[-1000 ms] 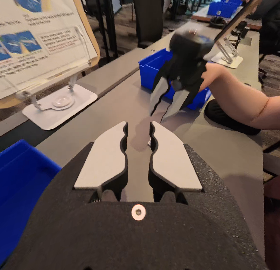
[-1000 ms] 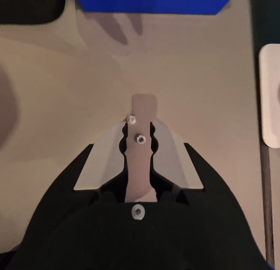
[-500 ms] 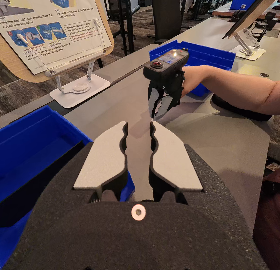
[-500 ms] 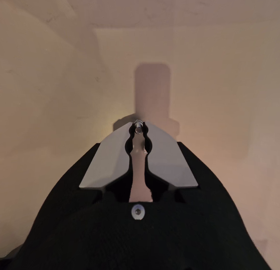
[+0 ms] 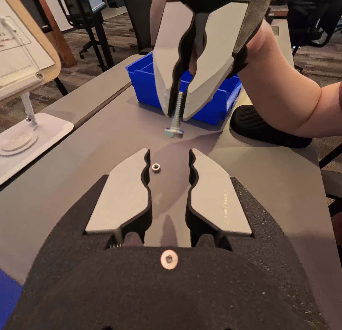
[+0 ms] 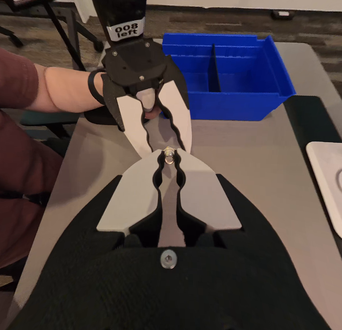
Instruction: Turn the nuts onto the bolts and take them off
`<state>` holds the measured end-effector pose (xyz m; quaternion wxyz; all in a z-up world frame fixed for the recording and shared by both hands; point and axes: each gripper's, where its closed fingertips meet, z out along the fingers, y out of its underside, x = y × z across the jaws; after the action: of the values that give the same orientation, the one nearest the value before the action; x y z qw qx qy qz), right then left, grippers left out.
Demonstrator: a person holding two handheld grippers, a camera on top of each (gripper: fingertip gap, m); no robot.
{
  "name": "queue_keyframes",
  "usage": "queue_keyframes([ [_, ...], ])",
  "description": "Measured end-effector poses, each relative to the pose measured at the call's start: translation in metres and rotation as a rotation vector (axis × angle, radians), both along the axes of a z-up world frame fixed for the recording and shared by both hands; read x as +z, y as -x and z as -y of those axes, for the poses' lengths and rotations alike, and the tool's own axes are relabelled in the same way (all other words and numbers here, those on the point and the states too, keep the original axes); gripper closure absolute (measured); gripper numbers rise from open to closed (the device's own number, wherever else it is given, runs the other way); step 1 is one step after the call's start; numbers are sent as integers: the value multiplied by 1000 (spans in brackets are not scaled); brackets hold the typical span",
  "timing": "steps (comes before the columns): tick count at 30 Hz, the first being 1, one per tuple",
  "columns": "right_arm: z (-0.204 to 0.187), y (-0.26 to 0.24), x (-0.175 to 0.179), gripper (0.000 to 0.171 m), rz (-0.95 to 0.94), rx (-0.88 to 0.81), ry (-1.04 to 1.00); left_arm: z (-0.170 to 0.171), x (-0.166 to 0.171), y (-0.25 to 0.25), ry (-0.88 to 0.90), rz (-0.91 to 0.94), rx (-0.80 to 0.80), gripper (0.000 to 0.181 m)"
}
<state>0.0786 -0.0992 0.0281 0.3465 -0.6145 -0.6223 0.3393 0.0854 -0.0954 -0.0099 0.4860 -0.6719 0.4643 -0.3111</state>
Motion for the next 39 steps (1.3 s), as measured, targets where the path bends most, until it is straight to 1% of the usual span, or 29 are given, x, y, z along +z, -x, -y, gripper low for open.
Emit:
queue_keyframes([
  [7,6,3,-8,161,81,-8,-68,-3,-6,-21,-47,-111,-24,145],
  [24,9,0,-15,161,122,5,-81,0,-8,-25,-71,-130,-35,160],
  [27,10,0,-14,161,121,15,-86,2,-9,-26,-69,-132,-48,166],
  [39,11,-2,-16,160,128,40,-93,3,-11,-29,-84,-129,-51,167],
])
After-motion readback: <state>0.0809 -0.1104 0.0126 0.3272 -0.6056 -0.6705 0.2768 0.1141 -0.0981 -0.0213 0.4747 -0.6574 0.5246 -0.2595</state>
